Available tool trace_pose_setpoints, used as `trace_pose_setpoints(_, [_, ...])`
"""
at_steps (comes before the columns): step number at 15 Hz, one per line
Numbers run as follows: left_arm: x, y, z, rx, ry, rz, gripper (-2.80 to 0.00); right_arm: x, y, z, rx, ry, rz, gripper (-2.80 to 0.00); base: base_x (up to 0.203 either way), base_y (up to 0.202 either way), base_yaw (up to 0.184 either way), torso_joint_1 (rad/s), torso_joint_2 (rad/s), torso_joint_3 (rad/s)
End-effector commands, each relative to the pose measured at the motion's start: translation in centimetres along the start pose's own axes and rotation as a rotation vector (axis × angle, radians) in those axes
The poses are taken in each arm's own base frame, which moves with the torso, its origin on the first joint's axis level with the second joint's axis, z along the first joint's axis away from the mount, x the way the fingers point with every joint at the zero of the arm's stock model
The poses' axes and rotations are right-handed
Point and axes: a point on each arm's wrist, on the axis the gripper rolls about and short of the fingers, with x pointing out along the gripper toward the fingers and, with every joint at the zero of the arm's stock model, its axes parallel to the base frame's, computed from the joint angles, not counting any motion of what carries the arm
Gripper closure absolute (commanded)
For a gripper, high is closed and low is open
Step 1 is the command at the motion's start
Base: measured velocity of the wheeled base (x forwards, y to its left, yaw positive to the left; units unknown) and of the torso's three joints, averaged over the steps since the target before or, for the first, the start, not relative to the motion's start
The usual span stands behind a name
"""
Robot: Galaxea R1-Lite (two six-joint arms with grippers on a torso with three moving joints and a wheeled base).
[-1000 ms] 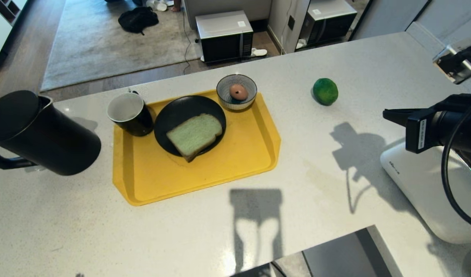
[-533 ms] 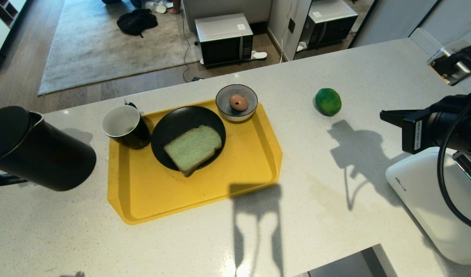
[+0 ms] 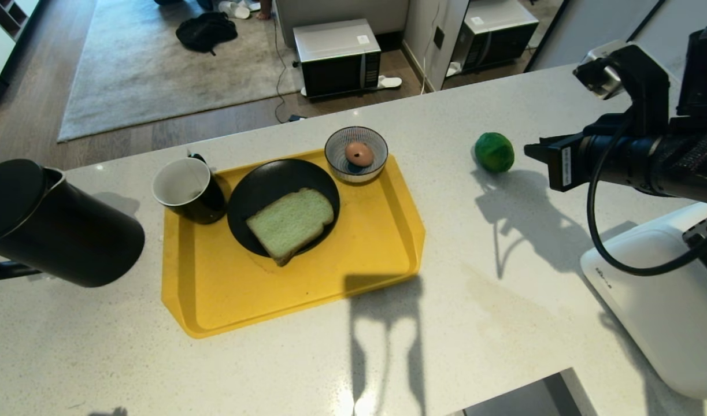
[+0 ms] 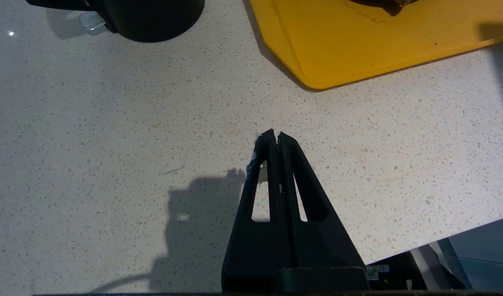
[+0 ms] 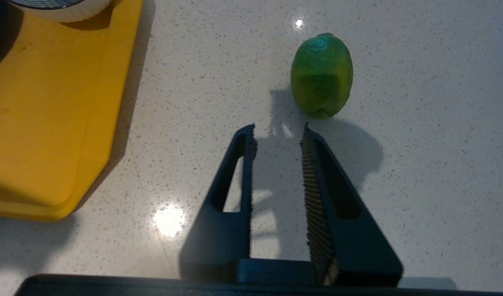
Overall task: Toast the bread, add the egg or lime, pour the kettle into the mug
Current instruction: Put the fruit on a plate
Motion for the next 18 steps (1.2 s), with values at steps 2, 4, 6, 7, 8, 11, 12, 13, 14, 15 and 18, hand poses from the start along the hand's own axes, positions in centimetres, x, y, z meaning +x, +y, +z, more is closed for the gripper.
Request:
trace_pose_setpoints(2, [0.0, 0.0, 0.0, 0.0, -0.001, 0.001, 0.0, 3.1, 0.6, -0.8, -0.012, 0.052, 0.0, -2.8, 0.0, 0.0, 0.0, 0.0, 0.0, 0.0])
trace_pose_setpoints(4, [0.0, 0.0, 0.0, 0.0, -0.001, 0.001, 0.0, 4.4, 0.8, -1.2, -0.015, 0.076, -0.028, -2.8, 0.0, 0.0, 0.0, 0.0, 0.0, 0.0])
trace_pose_setpoints(6, [0.0, 0.0, 0.0, 0.0, -0.001, 0.001, 0.0, 5.9, 0.9, -1.1, -0.017, 0.084, -0.04, -2.8, 0.0, 0.0, 0.0, 0.0, 0.0, 0.0])
trace_pose_setpoints(7, [0.0, 0.0, 0.0, 0.0, -0.001, 0.001, 0.0, 6.8, 1.0, -1.1, -0.016, 0.087, -0.054, -2.8, 0.0, 0.0, 0.0, 0.0, 0.0, 0.0])
trace_pose_setpoints(8, [0.0, 0.0, 0.0, 0.0, -0.001, 0.001, 0.0, 7.8, 1.1, -1.0, -0.013, 0.086, -0.068, -2.8, 0.0, 0.0, 0.0, 0.0, 0.0, 0.0])
trace_pose_setpoints(11, [0.0, 0.0, 0.0, 0.0, -0.001, 0.001, 0.0, 10.0, 0.3, -0.8, 0.055, 0.075, -0.107, -2.8, 0.0, 0.0, 0.0, 0.0, 0.0, 0.0])
trace_pose_setpoints(12, [0.0, 0.0, 0.0, 0.0, -0.001, 0.001, 0.0, 10.6, -0.5, -1.2, 0.073, 0.085, -0.129, -2.8, 0.0, 0.0, 0.0, 0.0, 0.0, 0.0])
trace_pose_setpoints(13, [0.0, 0.0, 0.0, 0.0, -0.001, 0.001, 0.0, 10.9, -1.0, -1.6, 0.08, 0.095, -0.144, -2.8, 0.0, 0.0, 0.0, 0.0, 0.0, 0.0])
trace_pose_setpoints(14, [0.0, 0.0, 0.0, 0.0, -0.001, 0.001, 0.0, 11.2, -1.4, -1.9, 0.081, 0.104, -0.151, -2.8, 0.0, 0.0, 0.0, 0.0, 0.0, 0.0])
trace_pose_setpoints(15, [0.0, 0.0, 0.0, 0.0, -0.001, 0.001, 0.0, 11.5, -1.6, -2.1, 0.087, 0.108, -0.156, -2.8, 0.0, 0.0, 0.0, 0.0, 0.0, 0.0])
trace_pose_setpoints(18, [0.0, 0.0, 0.0, 0.0, -0.001, 0.001, 0.0, 12.6, -1.9, -1.9, 0.145, 0.086, -0.167, -2.8, 0.0, 0.0, 0.0, 0.0, 0.0, 0.0])
